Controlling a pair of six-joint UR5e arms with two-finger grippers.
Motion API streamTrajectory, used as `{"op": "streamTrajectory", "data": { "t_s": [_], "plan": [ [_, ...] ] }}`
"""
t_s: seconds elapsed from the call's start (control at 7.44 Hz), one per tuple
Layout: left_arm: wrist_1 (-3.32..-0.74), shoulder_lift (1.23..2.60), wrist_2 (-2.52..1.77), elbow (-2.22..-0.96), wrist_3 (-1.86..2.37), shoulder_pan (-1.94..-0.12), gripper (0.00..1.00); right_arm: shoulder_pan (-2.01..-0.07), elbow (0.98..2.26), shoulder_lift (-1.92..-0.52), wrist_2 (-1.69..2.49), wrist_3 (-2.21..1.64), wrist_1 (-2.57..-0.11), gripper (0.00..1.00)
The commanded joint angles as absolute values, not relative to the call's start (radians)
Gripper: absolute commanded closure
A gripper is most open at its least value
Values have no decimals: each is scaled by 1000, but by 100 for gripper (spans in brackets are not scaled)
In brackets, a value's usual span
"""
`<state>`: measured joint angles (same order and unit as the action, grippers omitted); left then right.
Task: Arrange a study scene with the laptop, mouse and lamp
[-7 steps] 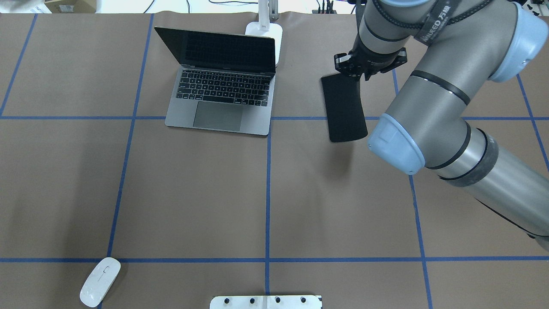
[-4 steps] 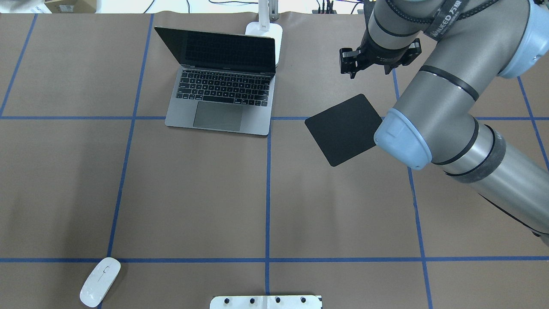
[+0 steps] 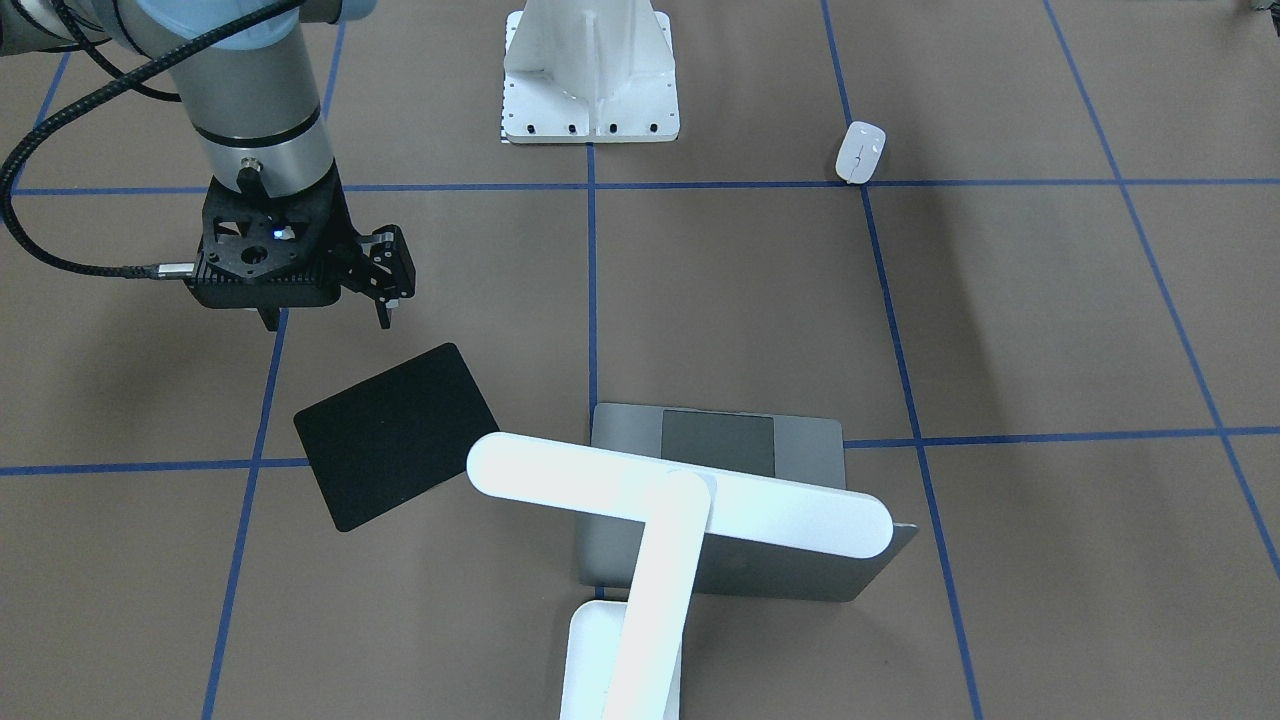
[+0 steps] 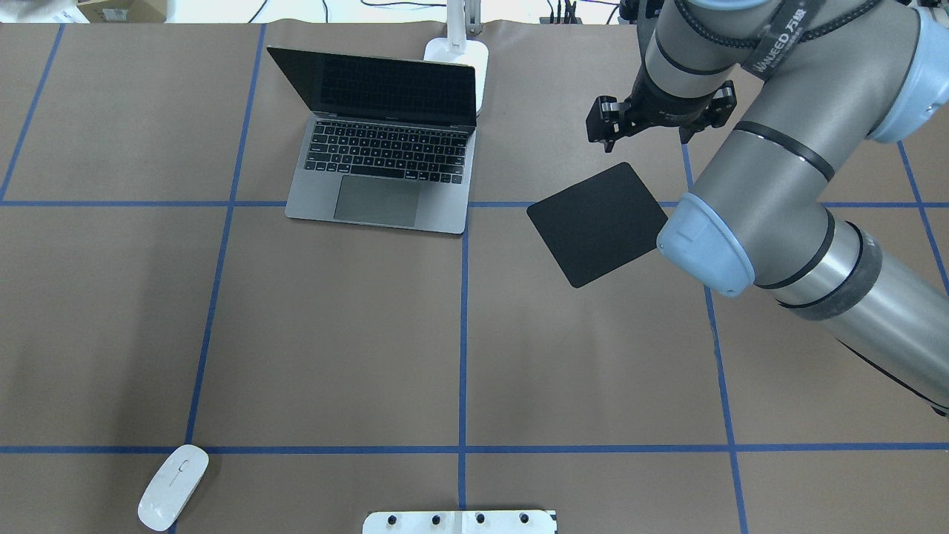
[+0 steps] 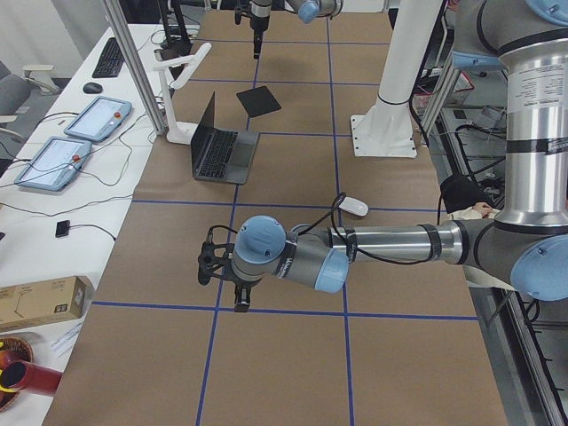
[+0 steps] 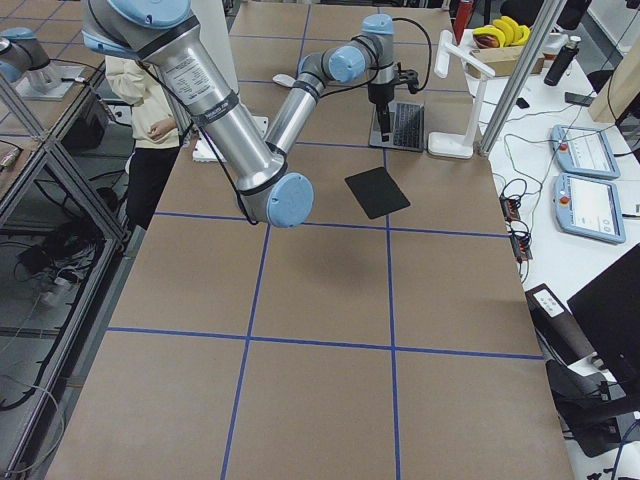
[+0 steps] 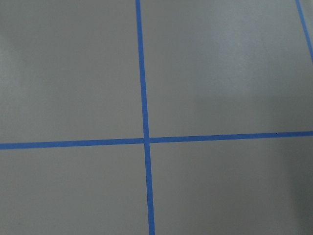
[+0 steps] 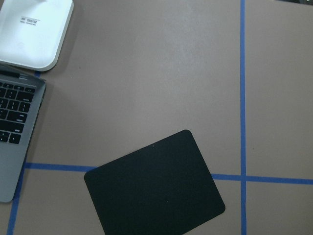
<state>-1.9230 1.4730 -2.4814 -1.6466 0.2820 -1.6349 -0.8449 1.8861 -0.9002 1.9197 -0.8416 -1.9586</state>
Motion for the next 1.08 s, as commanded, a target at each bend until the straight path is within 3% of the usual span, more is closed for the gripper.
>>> {"op": "streamTrajectory", "data": {
  "t_s": [0.0, 0.4, 0.94],
  "plan": [
    [-1922, 1471, -2471, -1695, 429, -1536, 0, -847, 1897, -969, 1951, -839, -1960, 0],
    [-1924, 1370, -2468, -1911, 554, -1357, 0, -851, 1948, -1138, 1980, -700, -1959, 0],
    [-1928, 1377, -2338, -2086, 863, -1001, 0, -945, 1973, -1357, 2061, -407, -1948, 0]
  ]
}}
